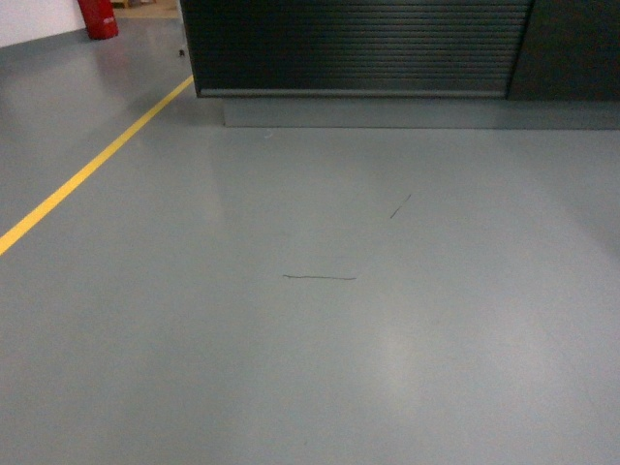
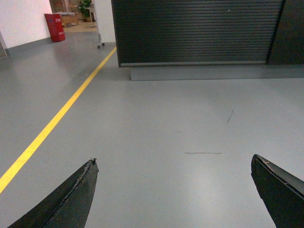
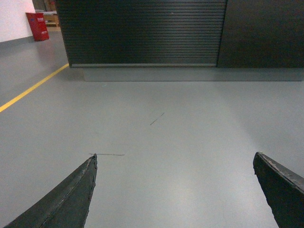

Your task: Place dark red mango on scale at checkout

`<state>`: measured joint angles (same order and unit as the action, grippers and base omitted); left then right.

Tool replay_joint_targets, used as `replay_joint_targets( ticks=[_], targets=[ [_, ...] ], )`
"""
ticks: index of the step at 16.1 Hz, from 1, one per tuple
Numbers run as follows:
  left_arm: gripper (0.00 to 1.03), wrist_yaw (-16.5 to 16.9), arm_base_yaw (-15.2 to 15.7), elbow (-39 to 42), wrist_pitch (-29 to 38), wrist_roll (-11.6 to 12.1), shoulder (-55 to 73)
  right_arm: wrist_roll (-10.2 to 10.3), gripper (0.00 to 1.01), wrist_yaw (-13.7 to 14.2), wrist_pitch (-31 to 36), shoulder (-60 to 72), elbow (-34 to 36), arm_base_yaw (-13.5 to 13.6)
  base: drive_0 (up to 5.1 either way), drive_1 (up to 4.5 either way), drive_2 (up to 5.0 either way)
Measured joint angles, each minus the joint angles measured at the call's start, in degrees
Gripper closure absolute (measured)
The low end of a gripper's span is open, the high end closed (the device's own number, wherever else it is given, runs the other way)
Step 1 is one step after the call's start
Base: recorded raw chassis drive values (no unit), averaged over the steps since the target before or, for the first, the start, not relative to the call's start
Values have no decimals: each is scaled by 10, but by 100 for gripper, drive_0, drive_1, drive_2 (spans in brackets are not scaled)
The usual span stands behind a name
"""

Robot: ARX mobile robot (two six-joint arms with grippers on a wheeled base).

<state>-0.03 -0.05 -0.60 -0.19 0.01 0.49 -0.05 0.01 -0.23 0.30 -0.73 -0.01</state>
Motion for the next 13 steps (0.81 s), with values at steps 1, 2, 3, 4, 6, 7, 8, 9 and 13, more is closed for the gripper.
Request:
replay_joint_targets(
  ticks=[1, 2, 3, 4, 6, 7, 8, 9, 13],
  targets=[
    [5, 0, 0, 0, 0, 0, 0, 0, 3, 0, 0, 0, 0, 0, 0, 0, 0],
    [5, 0, 0, 0, 0, 0, 0, 0, 3, 0, 0, 0, 0, 0, 0, 0, 0],
    [5, 0, 0, 0, 0, 0, 0, 0, 3, 0, 0, 0, 0, 0, 0, 0, 0],
    [5, 0, 0, 0, 0, 0, 0, 0, 3, 0, 0, 0, 0, 0, 0, 0, 0],
    [5, 0, 0, 0, 0, 0, 0, 0, 3, 0, 0, 0, 0, 0, 0, 0, 0],
    [5, 0, 0, 0, 0, 0, 0, 0, 3, 0, 0, 0, 0, 0, 0, 0, 0],
    [5, 0, 0, 0, 0, 0, 0, 0, 3, 0, 0, 0, 0, 0, 0, 0, 0],
    [5, 0, 0, 0, 0, 0, 0, 0, 3, 0, 0, 0, 0, 0, 0, 0, 0],
    [5, 0, 0, 0, 0, 0, 0, 0, 3, 0, 0, 0, 0, 0, 0, 0, 0]
  ],
)
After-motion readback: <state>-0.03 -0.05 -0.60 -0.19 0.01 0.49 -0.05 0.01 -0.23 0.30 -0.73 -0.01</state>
